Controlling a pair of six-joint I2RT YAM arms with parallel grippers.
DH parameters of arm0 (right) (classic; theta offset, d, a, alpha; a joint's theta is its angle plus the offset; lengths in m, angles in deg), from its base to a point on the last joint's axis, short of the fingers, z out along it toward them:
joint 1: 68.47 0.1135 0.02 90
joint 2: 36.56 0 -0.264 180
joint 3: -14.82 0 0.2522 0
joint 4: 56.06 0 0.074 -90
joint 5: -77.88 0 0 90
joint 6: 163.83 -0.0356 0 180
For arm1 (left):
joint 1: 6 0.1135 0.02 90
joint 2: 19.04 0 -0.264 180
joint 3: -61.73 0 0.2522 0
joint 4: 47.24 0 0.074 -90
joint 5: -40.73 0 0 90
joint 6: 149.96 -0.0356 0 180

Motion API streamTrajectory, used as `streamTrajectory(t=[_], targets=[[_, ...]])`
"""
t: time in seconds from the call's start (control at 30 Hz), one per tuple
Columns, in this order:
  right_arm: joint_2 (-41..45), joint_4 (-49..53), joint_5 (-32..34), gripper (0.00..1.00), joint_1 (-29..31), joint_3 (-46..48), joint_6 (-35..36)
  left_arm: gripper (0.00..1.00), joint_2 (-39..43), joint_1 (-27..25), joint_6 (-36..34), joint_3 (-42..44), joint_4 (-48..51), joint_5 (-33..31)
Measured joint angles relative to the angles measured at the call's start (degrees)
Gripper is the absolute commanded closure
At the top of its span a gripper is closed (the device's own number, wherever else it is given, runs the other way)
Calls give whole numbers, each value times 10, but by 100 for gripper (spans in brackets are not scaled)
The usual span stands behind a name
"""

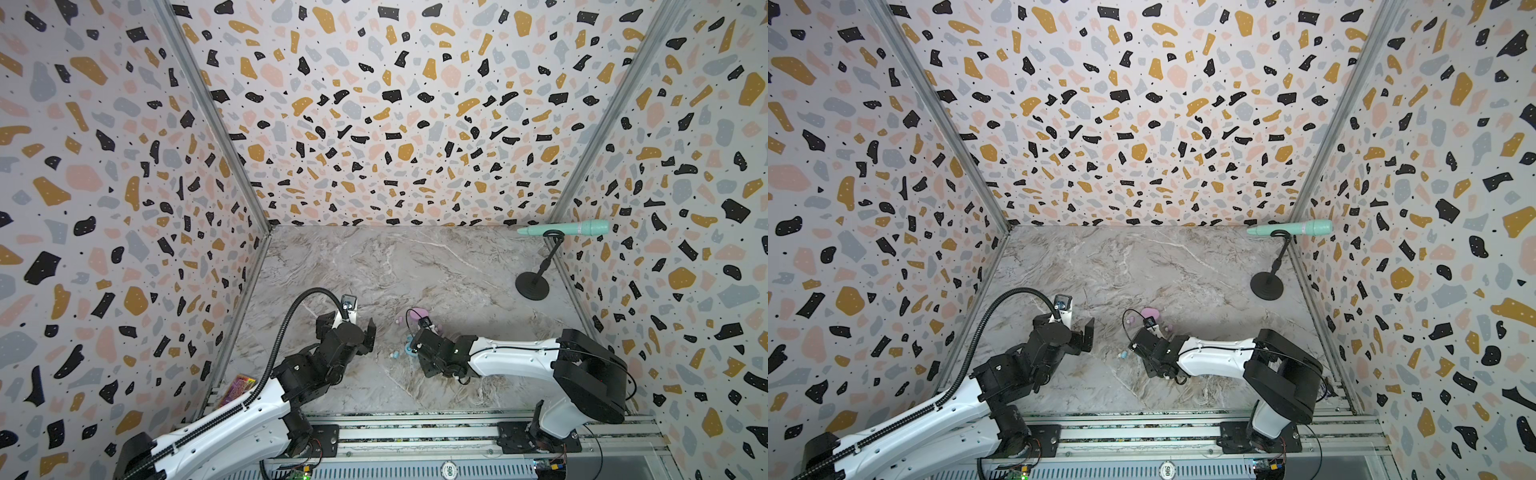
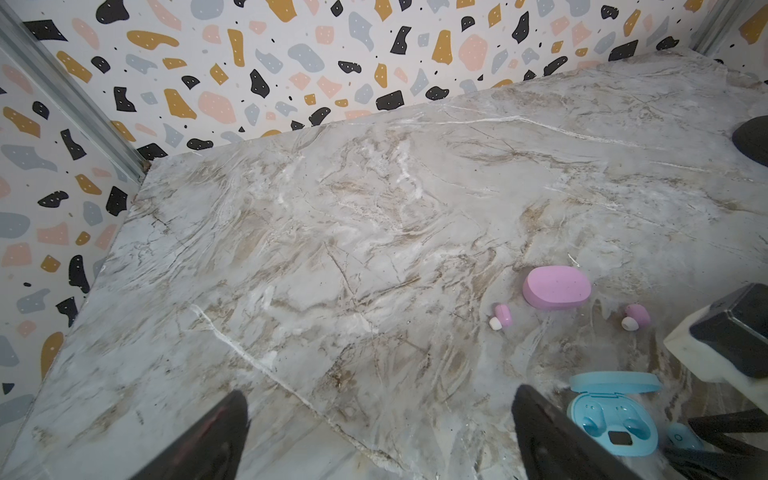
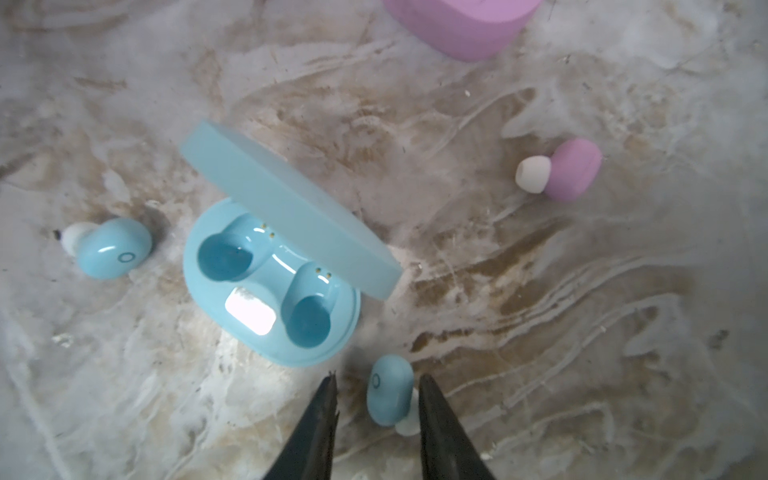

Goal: Insert the wireless bluetooth earbuds into the charging case

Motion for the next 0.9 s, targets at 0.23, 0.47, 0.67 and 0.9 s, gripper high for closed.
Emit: streamTrajectory(t=[0.23, 0.47, 0.67, 0.9], targets=[[-6, 0, 3, 67, 0, 0, 0, 0, 0, 0, 0, 0, 0, 0], [-7, 0, 10, 71, 0, 0, -1, 0, -1, 0, 0, 0, 0, 0], [-13, 0, 19, 72, 0, -2, -2, 0, -2, 0, 0, 0, 0, 1], [-22, -2, 27, 72, -1, -10, -2, 0, -3, 0, 0, 0, 0, 3]])
